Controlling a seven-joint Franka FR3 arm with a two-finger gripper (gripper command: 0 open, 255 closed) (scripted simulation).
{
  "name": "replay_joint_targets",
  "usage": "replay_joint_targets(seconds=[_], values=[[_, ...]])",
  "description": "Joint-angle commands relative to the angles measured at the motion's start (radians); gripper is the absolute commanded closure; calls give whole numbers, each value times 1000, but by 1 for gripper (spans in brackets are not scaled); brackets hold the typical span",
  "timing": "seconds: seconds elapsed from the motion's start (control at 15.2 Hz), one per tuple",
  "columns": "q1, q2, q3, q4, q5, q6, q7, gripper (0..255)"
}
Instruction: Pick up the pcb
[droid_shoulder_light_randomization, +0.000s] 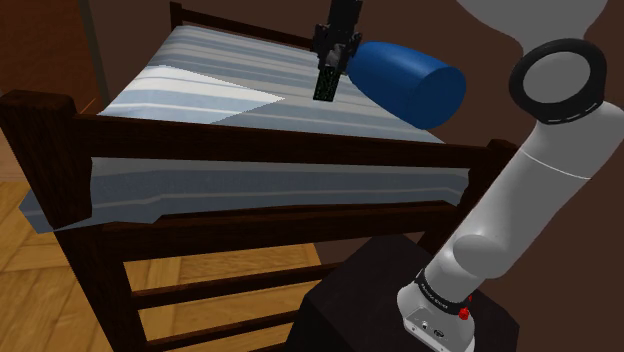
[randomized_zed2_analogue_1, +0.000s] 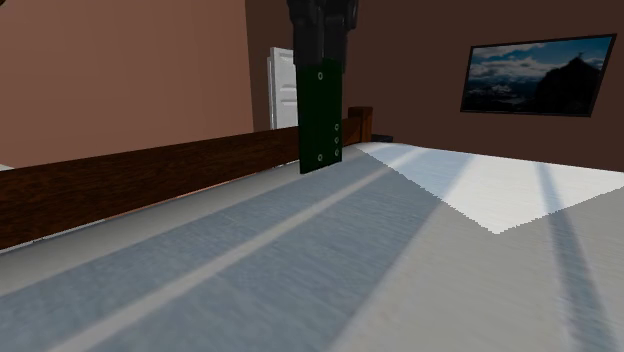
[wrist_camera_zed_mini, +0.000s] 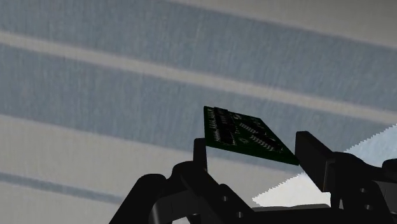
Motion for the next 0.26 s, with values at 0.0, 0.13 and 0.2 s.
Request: replay_joint_targets(seconds=[0.0,0.13,0.2], values=[[0,15,0,49,-1,-34,-1,255],[1,26,1,79,-2,-54,0,255],[1,25,1,79,-2,-54,0,255]])
